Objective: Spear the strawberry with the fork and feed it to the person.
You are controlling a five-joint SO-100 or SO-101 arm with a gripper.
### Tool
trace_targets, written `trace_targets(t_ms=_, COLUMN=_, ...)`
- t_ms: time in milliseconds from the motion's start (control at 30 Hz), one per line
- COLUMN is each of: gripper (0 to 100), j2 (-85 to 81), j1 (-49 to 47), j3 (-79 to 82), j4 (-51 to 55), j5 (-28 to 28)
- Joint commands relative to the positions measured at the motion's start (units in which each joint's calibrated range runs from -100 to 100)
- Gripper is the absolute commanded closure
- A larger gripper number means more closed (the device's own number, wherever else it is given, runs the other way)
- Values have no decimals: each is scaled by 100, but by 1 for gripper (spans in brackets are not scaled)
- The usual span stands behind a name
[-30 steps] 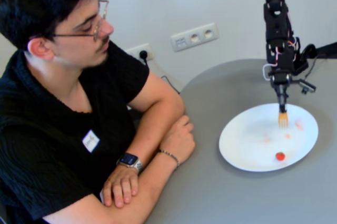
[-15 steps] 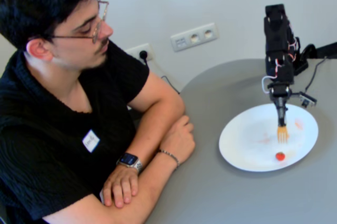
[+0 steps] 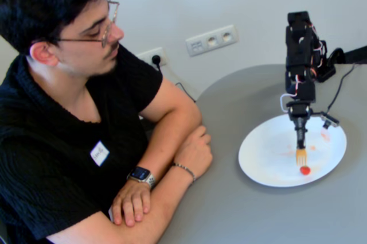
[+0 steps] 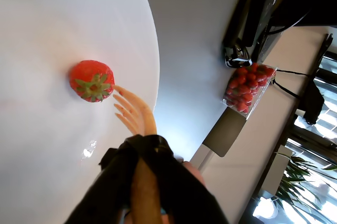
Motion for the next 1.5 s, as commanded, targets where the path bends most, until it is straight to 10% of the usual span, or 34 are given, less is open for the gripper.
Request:
trace_targets(t_ms=0, gripper=99, j2=-64, j1=27, j3=-234, j4=-50, j5=-19)
trace_targets(t_ms=1467, gripper=99, j2=809, j1=5, j3=-658, j4=943, j5=-29)
